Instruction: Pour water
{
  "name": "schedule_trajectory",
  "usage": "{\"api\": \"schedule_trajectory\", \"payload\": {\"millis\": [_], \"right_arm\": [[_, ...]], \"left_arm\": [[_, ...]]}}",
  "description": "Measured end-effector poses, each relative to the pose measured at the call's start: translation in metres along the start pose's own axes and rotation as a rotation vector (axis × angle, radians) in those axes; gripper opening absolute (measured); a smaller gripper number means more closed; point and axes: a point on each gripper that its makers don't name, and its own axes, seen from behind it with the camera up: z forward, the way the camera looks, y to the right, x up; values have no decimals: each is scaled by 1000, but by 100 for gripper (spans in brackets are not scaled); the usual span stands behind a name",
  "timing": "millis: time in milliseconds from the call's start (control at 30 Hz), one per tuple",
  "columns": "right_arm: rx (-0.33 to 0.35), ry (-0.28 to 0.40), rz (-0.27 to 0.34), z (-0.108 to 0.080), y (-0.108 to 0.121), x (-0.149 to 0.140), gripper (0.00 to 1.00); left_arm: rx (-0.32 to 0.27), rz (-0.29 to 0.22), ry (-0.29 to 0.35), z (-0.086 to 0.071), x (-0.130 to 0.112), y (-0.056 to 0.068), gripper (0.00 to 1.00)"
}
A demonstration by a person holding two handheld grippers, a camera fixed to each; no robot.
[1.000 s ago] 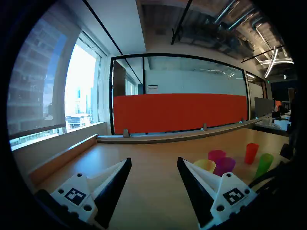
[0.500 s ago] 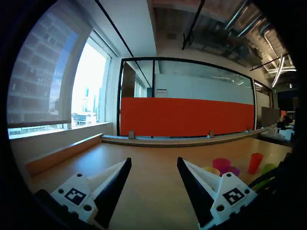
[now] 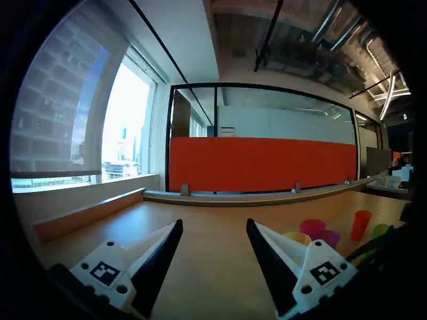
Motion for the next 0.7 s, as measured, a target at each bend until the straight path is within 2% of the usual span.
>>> {"api": "schedule_trajectory", "payload": {"millis": [200,400,700], "right_arm": [[-11,-5,-2,1,-2,2,100],[-12,-12,-29,1,-5,3,100],[-11,-20,-30,4,-5,4,100]], "left_arm": [[1,1,11,6,-1,2,88],[-11,0,14,11,-5,14,88],[-8,3,19,17,-8,22,88]]}}
